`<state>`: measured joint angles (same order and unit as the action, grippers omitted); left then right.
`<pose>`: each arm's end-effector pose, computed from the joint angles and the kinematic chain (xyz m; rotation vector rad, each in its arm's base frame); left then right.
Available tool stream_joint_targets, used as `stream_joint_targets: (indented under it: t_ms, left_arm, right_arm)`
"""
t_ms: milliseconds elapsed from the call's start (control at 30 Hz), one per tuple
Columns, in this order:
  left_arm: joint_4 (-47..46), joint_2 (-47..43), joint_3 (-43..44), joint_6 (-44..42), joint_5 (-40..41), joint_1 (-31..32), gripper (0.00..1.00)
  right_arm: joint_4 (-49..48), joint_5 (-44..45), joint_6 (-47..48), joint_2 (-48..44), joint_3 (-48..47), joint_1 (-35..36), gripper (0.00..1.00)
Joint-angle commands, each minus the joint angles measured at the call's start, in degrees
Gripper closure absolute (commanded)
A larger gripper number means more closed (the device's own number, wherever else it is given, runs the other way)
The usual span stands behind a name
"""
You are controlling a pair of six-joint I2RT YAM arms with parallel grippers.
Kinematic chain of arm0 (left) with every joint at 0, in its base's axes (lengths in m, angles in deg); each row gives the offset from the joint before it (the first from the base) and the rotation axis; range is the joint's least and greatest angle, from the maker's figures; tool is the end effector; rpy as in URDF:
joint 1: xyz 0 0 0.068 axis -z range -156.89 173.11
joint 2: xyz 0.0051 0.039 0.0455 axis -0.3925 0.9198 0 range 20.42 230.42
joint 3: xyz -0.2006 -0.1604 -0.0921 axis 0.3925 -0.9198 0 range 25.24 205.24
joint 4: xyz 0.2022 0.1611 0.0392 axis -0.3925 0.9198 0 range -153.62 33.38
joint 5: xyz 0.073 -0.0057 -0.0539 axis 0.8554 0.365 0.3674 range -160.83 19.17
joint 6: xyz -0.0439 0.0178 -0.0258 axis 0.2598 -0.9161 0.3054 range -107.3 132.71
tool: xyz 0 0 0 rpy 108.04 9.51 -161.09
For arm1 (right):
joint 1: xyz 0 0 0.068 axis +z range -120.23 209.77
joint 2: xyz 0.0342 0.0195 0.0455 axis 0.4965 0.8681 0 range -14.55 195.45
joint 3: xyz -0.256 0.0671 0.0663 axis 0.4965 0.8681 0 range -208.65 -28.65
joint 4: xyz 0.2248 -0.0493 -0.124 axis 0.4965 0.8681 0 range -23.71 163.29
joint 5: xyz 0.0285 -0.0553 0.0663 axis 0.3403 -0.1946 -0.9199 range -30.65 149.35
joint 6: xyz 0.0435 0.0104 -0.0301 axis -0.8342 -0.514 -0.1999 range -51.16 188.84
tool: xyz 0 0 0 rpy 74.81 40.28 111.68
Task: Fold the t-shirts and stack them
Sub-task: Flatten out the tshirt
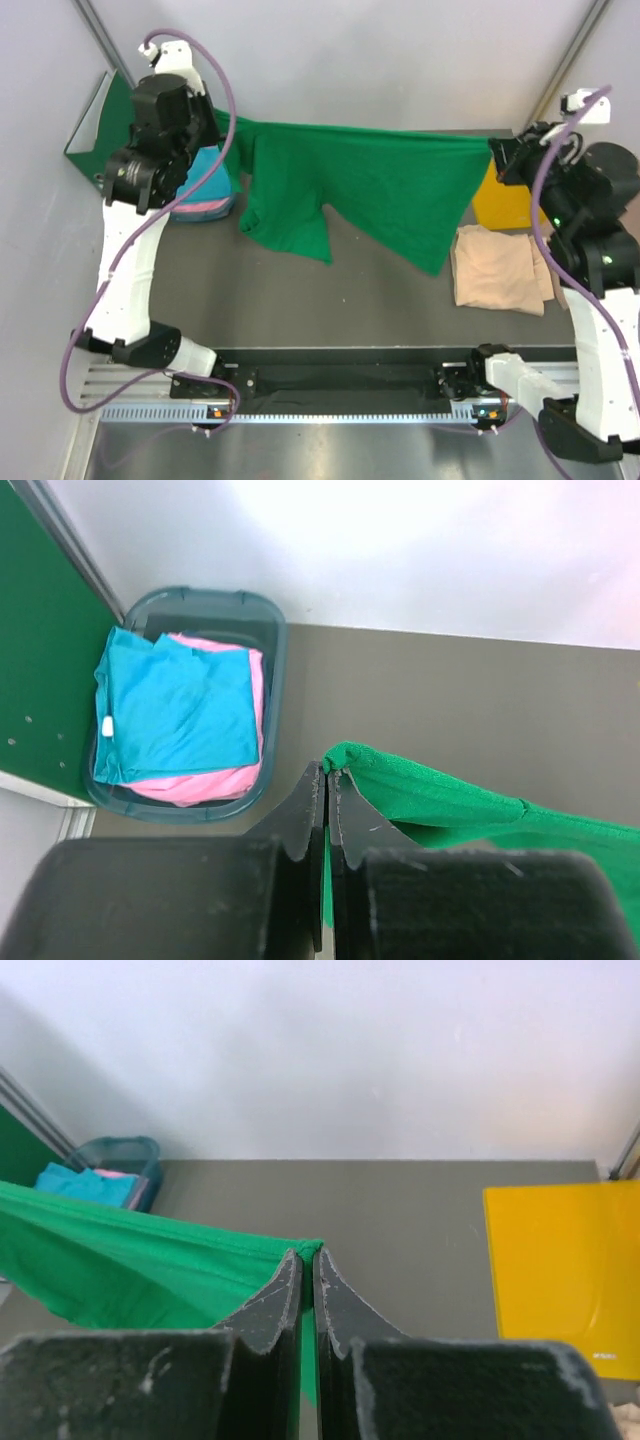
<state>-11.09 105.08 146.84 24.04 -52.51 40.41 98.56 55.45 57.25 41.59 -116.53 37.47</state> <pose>0.2506 -0.0664 0.5427 -0.1275 1.8248 -0.0572 0.1575 0.0237 0.5116 0.0004 1.5890 0.3170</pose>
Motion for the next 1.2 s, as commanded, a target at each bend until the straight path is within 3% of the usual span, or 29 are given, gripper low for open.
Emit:
stream_joint_targets:
  t_ms: [0,200,333,533,700,800,933,1167]
  left_arm:
    - [0.5,-9.1,1.3,-2.7,2.5,-0.7,1.0]
    - [2.5,-16.1,9.3,-4.0,4.9,-0.7,1.0]
    - [2.1,-17.4,11.9,-3.5,3.9,-0.7,1.0]
    - [-0.2,-12.0,7.8,-3.7,3.7,-0.7,1.0]
    - [1.3,0.7,6.1,-3.3,0.0,-0.8,1.0]
    - [2.0,9.2,4.9,-4.1,-1.9,-0.9,1.0]
    - [2.0,19.4,6.0,-5.2,-4.3,-2.1,1.0]
    - [1.4,37.1,9.4,-5.8,-1.1,-2.8,1.0]
  right_arm:
    - [6.1,2.8,4.1,-4.0,-9.2,-1.2,1.0]
    - [17.9,0.5,4.0,-4.4,-24.3,-1.3,1.0]
    - [20.4,0.0,2.5,-6.9,-25.4,-1.3,1.0]
    - [14.0,3.5,2.6,-11.2,-8.8,-1.3,1.0]
    - [6.4,8.0,4.5,-9.0,5.1,-1.3,1.0]
    - [-0.2,11.9,5.9,-3.7,10.2,-1.4,1.0]
    - [-8.5,11.4,7.6,10.7,11.3,-2.0,1.0]
    - [-12.1,11.1,10.9,40.5,-2.8,-3.0,1.0]
